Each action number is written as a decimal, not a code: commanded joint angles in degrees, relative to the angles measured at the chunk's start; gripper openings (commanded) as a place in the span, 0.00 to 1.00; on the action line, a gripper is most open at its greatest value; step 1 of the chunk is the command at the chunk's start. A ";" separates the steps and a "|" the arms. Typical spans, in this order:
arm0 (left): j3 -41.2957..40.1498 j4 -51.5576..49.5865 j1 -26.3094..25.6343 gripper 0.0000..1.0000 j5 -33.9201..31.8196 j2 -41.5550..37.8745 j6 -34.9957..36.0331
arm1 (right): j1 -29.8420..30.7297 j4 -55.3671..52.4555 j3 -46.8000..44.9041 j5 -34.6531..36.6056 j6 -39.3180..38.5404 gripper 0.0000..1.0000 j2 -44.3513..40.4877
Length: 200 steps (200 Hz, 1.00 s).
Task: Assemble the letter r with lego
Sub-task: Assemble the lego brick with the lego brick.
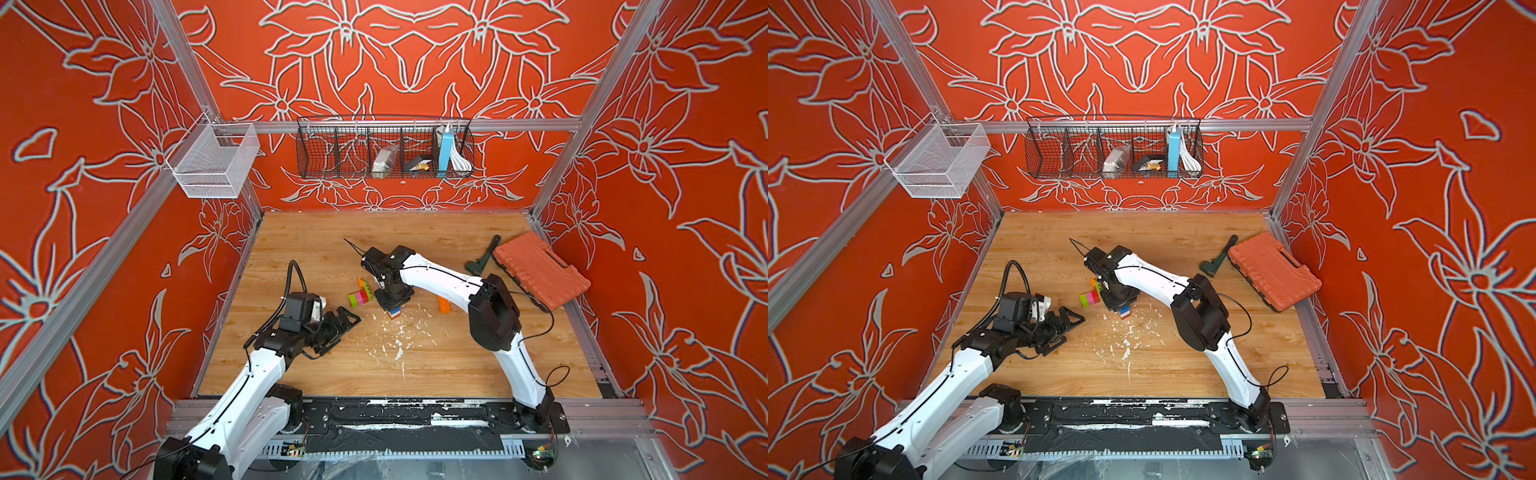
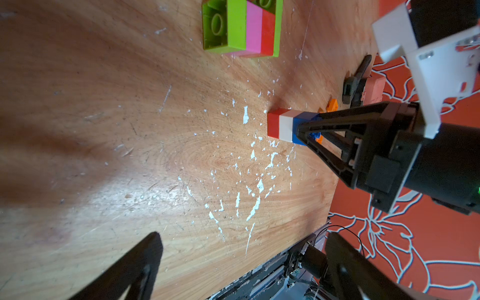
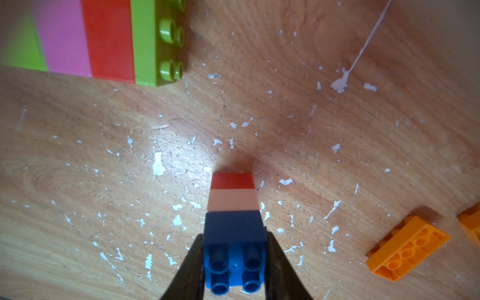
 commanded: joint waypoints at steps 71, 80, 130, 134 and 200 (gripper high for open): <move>3.32 -4.63 0.43 0.97 -2.15 -3.50 3.36 | 2.33 3.80 -13.81 -1.54 -6.24 0.00 -2.78; 3.57 -4.93 0.40 0.97 -2.24 -3.60 3.41 | 2.42 3.56 -13.00 -1.46 -7.00 0.00 -3.56; 3.75 -6.27 0.49 0.97 -2.68 -4.82 3.58 | 4.45 4.06 -11.89 -1.51 -5.28 0.00 -4.13; 3.73 -6.27 0.45 0.97 -2.68 -4.83 3.58 | 4.73 4.04 -11.76 -1.51 -5.04 0.00 -3.92; 4.55 -7.28 0.44 0.97 -2.90 -4.74 4.01 | 6.46 6.81 -9.25 -1.02 -1.73 0.24 -3.17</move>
